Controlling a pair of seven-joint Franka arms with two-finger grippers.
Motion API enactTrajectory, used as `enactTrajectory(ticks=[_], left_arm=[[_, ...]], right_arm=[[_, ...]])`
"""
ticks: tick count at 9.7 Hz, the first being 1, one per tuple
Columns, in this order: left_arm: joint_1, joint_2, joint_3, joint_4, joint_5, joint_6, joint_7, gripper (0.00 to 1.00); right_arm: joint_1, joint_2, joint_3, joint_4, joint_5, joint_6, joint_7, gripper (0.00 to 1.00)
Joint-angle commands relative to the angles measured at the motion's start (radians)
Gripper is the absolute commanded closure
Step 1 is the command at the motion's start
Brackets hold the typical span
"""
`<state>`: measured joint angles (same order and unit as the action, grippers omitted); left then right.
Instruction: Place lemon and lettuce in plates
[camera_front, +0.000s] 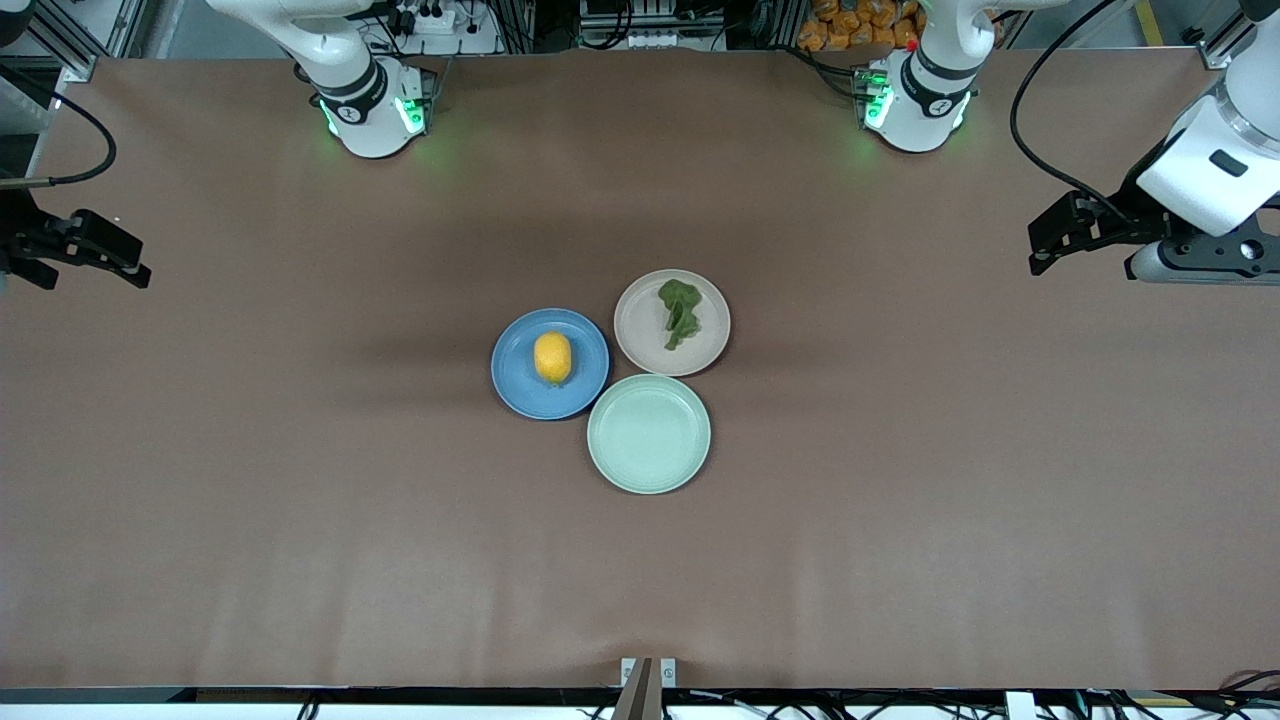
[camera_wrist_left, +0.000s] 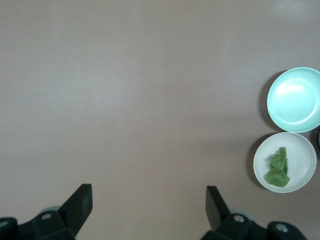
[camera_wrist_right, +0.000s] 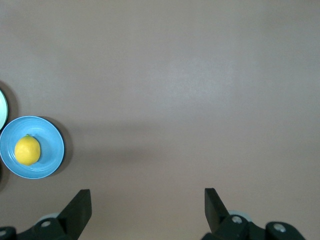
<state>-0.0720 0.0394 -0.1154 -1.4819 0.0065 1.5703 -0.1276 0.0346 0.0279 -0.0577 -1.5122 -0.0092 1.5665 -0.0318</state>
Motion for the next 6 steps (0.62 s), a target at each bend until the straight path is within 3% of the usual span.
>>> enactTrajectory(ticks=[1,6], left_arm=[[0.003,-0.012,-0.003,-0.003,0.007,0.004,0.009,0.0],[0.003,-0.012,-0.004,-0.005,0.007,0.008,0.023,0.0]], right_arm=[[0.001,0.012,0.002,0.027,-0.018,-0.013,0.015,0.0],[-0.005,0.012,0.004,0.027,-0.017,-0.013,0.013,0.0]])
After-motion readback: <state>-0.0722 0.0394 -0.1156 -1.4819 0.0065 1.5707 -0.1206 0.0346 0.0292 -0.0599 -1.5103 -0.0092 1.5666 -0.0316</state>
